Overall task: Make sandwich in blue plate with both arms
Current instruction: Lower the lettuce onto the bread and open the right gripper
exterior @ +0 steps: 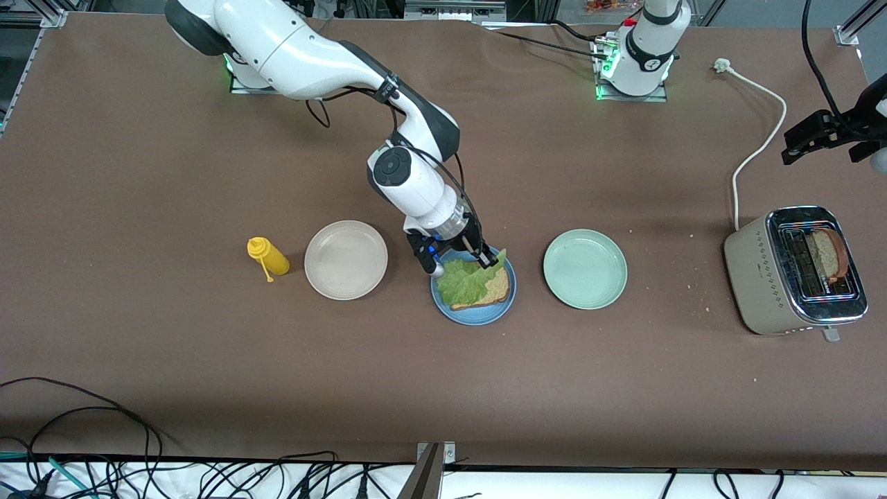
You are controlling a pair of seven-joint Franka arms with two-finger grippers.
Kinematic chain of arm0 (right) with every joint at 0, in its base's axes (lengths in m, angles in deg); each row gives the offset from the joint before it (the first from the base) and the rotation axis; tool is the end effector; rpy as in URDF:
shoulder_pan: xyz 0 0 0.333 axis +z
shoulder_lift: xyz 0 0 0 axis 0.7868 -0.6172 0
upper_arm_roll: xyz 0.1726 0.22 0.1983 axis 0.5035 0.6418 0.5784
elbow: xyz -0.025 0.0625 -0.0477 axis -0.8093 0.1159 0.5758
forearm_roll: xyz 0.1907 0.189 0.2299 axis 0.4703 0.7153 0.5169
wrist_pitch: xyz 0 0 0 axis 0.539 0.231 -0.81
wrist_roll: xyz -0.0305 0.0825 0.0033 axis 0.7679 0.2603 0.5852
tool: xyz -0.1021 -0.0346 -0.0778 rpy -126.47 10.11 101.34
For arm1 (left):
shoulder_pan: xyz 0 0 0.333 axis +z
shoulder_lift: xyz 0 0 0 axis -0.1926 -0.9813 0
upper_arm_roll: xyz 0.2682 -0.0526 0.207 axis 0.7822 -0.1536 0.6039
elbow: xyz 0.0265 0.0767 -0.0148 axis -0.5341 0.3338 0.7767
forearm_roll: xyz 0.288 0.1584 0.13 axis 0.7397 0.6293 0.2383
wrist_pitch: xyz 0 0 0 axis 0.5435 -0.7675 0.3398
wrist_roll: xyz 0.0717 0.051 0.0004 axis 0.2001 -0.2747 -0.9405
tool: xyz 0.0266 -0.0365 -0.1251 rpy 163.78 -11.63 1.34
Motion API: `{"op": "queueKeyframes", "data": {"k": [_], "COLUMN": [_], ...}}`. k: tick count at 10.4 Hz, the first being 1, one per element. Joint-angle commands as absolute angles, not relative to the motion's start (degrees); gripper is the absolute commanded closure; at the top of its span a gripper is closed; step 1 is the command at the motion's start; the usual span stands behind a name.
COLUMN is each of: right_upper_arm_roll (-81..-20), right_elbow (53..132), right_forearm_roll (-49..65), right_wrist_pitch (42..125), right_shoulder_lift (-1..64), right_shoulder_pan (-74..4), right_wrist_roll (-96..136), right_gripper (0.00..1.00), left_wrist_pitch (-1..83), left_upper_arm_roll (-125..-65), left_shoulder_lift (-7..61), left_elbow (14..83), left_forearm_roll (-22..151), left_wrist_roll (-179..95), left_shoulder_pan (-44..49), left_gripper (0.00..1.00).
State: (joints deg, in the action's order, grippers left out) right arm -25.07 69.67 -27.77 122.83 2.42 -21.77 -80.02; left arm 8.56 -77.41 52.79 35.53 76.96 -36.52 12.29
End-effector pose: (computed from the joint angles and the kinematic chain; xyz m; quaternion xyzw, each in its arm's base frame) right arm 0.5679 0.5414 0.2792 -0.8420 0.4612 0.0399 0.2770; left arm 0.5030 0.0154 0.6403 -0.9992 -0.0166 0.0236 0.0294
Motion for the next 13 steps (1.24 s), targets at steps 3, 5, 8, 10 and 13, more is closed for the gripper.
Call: {"op": "queueKeyframes", "data": {"k": [3, 5, 8, 10, 13], "right_upper_arm_roll": [-25.3, -25.4, -28.0, -29.3, -34.1], "right_elbow": [69.3, 70.7, 70.4, 70.4, 70.3], "right_forearm_roll": [-30.6, -30.8, -32.1, -32.2, -31.9], "right_wrist_pitch": [122.9, 119.9, 103.8, 94.9, 85.0], "right_shoulder_lift": [1.0, 3.3, 9.6, 13.3, 17.6], "right_shoulder_pan": [-19.5, -19.7, -20.2, -21.6, -23.2], "right_wrist_roll": [-79.5, -79.3, -75.4, -65.4, -41.3], "right_gripper": [0.00, 0.00, 0.00, 0.00, 0.00], "left_wrist_pitch": [8.0, 8.0, 8.1, 8.0, 8.0], "left_upper_arm_roll": [-77.7, -77.7, -77.7, -77.7, -77.7], "left_shoulder_lift": [52.9, 52.9, 52.9, 52.9, 52.9], "left_elbow": [35.1, 35.1, 35.1, 35.1, 35.1], "left_forearm_roll": [78.9, 78.9, 78.9, 78.9, 78.9], "left_wrist_roll": [-36.8, -36.8, -36.8, -36.8, -36.9], "left_shoulder_pan": [12.0, 12.0, 12.0, 12.0, 12.0], "left_gripper": [0.00, 0.00, 0.00, 0.00, 0.00]}}
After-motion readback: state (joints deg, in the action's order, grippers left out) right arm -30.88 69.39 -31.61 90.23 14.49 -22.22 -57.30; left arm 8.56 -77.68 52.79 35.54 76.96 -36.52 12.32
